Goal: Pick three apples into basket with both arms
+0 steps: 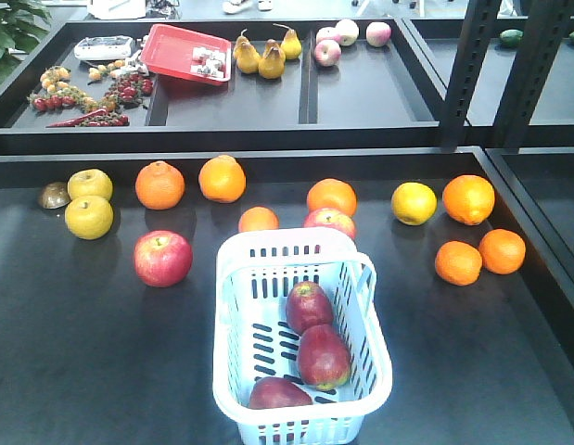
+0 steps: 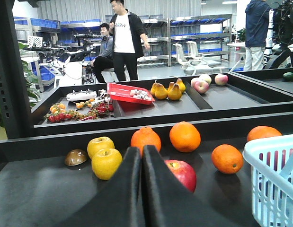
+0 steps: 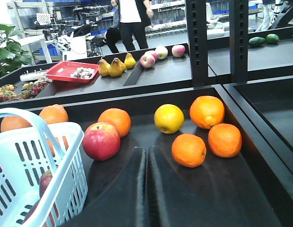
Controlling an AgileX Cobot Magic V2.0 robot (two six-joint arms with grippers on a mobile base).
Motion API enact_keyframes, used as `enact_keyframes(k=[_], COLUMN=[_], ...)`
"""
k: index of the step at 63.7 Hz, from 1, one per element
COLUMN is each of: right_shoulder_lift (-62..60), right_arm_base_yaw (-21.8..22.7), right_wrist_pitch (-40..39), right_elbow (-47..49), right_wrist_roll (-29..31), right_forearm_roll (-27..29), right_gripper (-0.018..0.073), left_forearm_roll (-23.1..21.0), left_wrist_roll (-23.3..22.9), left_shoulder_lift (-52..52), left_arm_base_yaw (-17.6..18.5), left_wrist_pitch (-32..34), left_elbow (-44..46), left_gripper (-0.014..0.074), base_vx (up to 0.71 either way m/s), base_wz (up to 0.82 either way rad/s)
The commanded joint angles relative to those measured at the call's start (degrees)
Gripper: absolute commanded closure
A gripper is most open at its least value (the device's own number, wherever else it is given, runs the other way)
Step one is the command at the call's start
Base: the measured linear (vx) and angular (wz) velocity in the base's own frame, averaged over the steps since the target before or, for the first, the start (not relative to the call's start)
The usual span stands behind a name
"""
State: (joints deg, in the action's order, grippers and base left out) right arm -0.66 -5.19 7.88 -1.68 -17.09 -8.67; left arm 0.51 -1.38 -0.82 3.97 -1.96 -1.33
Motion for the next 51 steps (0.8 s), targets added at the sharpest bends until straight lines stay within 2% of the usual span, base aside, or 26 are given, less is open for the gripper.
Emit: enact_keyframes(k=[1, 51], right_shoulder_lift=[-0.56, -0.56], right_arm_base_yaw=[0.33, 0.33], right_wrist_pitch=[-4.24, -4.24], right_elbow=[-0.8, -0.8], right_wrist_roll=[0.54, 0.54], right_forearm_roll=[-0.75, -0.75], right_gripper=[0.0566, 0.0566], left_forearm_roll=[-0.11, -0.11], left_wrist_roll=[-0.45, -0.45], left_shoulder_lift=[-1.23, -1.23], left_arm_base_yaw=[-0.01, -0.01], left_wrist_pitch=[4.15, 4.15], left_elbow=[-1.1, -1.1], left_gripper=[0.0603, 0.0603], base_vx=[0.0, 0.0], base_wz=[0.0, 0.0])
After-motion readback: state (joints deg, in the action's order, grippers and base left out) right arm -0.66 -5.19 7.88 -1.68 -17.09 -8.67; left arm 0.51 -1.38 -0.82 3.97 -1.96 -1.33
